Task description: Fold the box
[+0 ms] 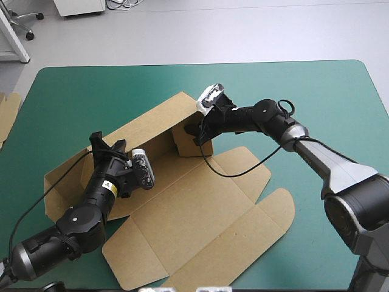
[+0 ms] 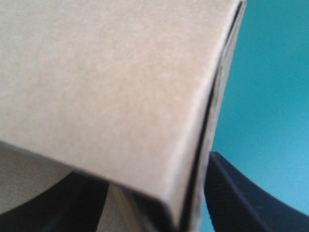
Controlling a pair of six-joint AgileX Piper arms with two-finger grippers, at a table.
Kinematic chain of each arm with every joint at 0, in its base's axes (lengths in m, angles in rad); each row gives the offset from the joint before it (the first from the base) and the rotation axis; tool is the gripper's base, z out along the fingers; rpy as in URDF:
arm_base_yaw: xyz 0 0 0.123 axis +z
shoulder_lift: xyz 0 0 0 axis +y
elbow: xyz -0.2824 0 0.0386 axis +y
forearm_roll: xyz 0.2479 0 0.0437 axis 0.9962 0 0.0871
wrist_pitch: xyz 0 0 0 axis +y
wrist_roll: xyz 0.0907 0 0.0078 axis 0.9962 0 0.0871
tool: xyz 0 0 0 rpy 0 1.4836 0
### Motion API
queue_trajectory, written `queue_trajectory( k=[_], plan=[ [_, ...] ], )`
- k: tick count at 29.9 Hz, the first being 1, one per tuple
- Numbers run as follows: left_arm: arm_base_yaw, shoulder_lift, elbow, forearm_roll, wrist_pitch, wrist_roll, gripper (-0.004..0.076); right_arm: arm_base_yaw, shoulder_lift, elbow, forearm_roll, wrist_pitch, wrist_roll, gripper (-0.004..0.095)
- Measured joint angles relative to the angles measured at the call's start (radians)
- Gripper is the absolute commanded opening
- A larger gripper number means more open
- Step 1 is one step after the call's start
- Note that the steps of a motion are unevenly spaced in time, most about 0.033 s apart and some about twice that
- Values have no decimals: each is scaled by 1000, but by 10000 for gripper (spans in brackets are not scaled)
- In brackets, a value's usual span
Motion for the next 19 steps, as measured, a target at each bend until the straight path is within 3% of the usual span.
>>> queue_trajectory(
  k=[9,15,19],
  plan=[
    [0,0,0,2,-4,-7,-15,1,0,1,29,-25,-14,300],
    [0,0,0,2,5,-9,-15,-3,2,1,29,-32,-13,-33],
    [0,0,0,26,-2,-36,-15,-6,2,1,28,-44,-5,-24]
  ],
)
